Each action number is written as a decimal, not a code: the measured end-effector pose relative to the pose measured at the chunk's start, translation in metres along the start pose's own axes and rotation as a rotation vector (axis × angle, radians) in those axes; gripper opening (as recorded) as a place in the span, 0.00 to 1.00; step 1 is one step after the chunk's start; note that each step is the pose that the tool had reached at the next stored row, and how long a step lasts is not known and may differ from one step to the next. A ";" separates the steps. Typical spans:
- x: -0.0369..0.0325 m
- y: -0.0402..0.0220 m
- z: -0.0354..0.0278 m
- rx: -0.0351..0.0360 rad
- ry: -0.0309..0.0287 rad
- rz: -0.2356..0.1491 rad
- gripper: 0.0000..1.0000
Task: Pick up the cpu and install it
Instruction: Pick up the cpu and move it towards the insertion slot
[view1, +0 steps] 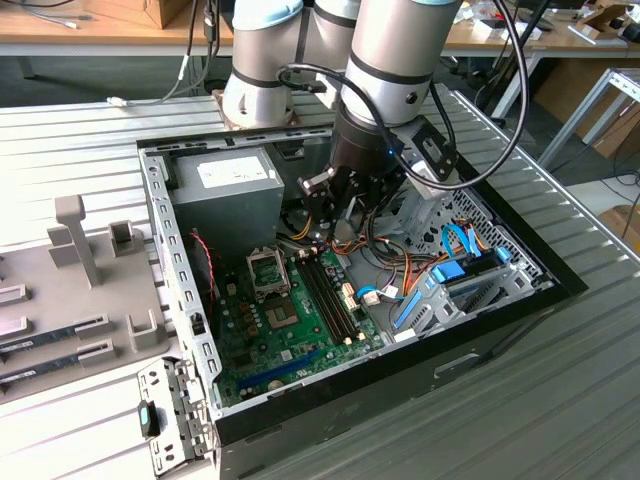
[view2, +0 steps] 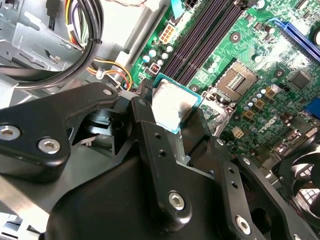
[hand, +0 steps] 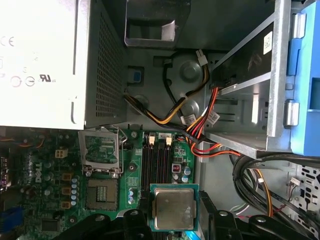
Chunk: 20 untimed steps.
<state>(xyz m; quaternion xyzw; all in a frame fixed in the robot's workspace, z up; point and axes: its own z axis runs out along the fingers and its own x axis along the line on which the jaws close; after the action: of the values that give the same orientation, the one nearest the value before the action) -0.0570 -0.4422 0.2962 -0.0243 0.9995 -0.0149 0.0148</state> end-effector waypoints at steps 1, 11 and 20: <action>0.0000 0.0000 0.0003 0.0000 0.0000 0.000 0.47; 0.0004 -0.0001 0.0110 0.0000 0.0000 0.000 0.47; 0.0005 -0.0002 0.0135 0.0001 0.0000 0.000 0.47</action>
<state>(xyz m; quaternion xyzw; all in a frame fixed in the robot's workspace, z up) -0.0571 -0.4428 0.2827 -0.0243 0.9995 -0.0149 0.0148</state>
